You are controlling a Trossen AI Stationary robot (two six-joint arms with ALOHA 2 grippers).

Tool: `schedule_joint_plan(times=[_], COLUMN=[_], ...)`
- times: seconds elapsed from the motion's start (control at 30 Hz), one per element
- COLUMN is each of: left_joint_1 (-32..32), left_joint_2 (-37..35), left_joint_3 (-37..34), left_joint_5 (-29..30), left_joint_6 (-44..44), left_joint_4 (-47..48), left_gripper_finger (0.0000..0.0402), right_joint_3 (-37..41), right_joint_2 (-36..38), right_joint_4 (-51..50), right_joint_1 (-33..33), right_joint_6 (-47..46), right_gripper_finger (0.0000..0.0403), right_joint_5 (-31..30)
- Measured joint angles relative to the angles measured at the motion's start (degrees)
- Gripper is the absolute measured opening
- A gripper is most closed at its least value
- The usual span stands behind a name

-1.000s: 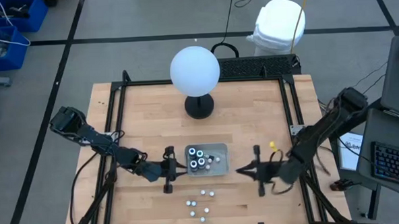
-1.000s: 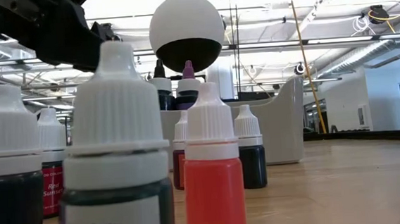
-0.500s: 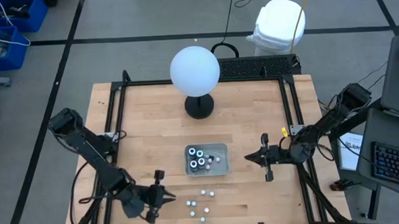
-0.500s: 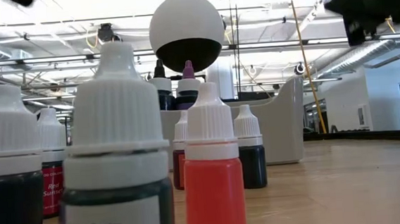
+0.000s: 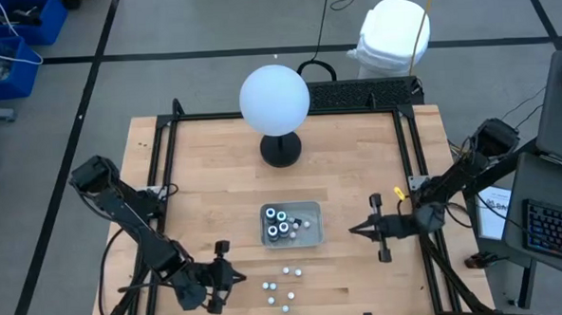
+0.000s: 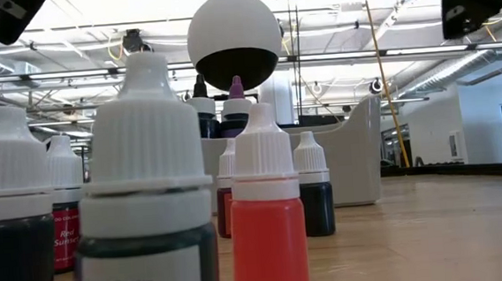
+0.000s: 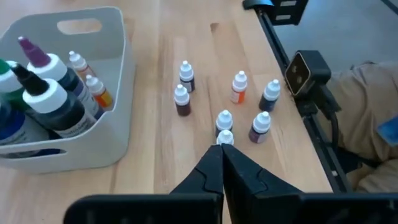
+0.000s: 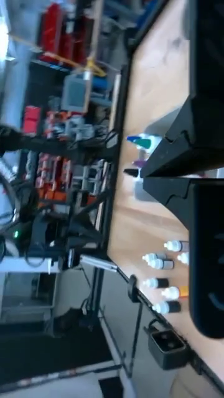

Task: Pick & Place food coloring
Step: Put the small black food coloring bottle into the gray bin

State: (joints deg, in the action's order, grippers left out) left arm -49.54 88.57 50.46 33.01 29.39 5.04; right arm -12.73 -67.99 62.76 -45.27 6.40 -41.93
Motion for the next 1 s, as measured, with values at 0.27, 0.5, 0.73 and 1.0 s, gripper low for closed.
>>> schedule_joint_plan(times=[0.27, 0.5, 0.73, 1.0], left_joint_1=[0.16, 0.45, 1.90, 6.00], left_joint_2=[0.27, 0.27, 0.27, 1.69], left_joint_3=[0.00, 0.00, 0.00, 0.00], left_joint_5=[2.94, 3.06, 3.83, -4.33], left_joint_6=[2.20, 3.65, 0.73, 2.94], left_joint_4=[-0.78, -0.53, -0.84, -1.25], left_gripper_finger=[0.0025, 0.0026, 0.0026, 0.0026], right_joint_3=[0.04, 4.17, 9.51, 9.64], right_joint_2=[4.22, 24.02, 46.18, 48.28], right_joint_4=[1.41, -14.39, -31.86, -36.43], right_joint_1=[-1.46, 1.75, 5.79, 6.29], right_joint_6=[11.75, 11.69, 1.04, -1.60], right_gripper_finger=[0.0000, 0.0000, 0.0000, 0.0000], right_joint_5=[-2.80, -0.09, 6.88, 13.40])
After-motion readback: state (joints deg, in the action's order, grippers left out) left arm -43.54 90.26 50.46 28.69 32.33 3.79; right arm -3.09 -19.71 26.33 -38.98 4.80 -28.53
